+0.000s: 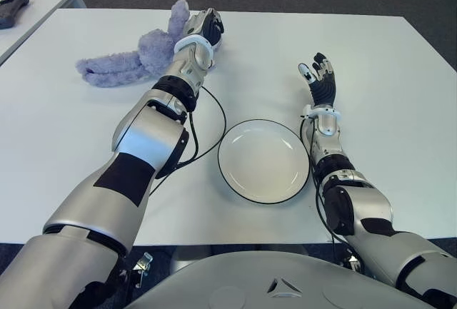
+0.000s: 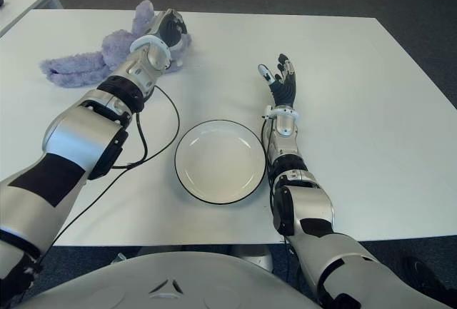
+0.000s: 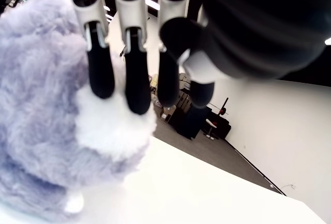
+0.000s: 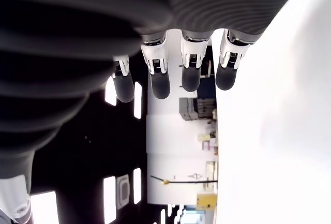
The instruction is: Put the doll into the plate.
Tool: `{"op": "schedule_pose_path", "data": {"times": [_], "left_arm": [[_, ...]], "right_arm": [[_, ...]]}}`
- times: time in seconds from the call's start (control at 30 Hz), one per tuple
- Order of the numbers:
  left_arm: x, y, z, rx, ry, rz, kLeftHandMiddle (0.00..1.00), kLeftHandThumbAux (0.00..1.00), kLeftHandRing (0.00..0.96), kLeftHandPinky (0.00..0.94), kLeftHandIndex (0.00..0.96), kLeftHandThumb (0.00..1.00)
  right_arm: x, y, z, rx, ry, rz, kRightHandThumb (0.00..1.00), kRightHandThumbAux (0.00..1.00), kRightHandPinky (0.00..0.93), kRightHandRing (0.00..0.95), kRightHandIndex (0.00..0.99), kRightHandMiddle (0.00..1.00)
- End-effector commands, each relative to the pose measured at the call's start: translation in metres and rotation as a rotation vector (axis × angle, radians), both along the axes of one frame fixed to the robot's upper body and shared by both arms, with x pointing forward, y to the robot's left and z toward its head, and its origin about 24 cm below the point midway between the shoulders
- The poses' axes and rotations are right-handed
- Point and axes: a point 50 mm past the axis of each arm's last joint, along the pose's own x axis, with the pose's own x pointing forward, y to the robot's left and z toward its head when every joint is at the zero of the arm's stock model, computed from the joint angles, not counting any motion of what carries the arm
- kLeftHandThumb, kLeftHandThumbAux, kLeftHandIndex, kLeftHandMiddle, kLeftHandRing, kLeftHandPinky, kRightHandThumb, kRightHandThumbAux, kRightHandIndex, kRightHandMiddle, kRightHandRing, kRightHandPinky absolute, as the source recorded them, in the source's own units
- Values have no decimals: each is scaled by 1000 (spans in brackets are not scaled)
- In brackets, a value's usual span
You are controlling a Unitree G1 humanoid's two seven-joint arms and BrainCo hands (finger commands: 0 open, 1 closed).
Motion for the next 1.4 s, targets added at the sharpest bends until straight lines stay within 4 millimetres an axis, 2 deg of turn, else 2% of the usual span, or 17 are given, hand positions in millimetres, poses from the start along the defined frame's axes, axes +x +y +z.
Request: {"op": "schedule_pose_path", "data": {"times": [0.03,0.2,0.73,0.8,0.83,0.9,0.93,1.13,1.4], "left_arm": [[-10,20,-38,21,98,75,390,670,328,307,481,843],[-9,22,-37,20,88,84,391,670,315,284,485,843],[-3,51,-11,-70,-54,194,421,665,349,366,461,839],[-3,55,-10,-70,-64,210,336,683,336,351,423,731],[-3,56,-10,-70,-68,215,313,686,323,340,417,715],[-3,61,-8,-67,-72,231,268,468,284,291,267,628],[-3,63,-7,-64,-71,238,263,443,280,286,251,617],[-3,71,-6,-40,-58,256,159,411,171,177,133,491],[-2,82,-1,9,-41,274,100,389,120,169,73,422]], "right_arm": [[-144,2,-156,121,653,-75,0,586,41,56,102,99],[-144,1,-156,120,656,-67,0,584,35,51,97,94],[-144,-1,-156,147,655,-82,3,593,41,55,113,99],[-143,-1,-156,144,653,-79,1,594,28,52,112,95],[-143,-1,-156,143,652,-78,0,591,24,53,110,95],[-143,0,-155,140,644,-72,1,581,20,56,102,98],[-143,0,-155,139,641,-70,0,581,19,56,100,98],[-142,-1,-155,135,642,-74,0,594,28,60,93,102],[-141,-2,-154,110,641,-65,0,592,22,56,93,95]]}}
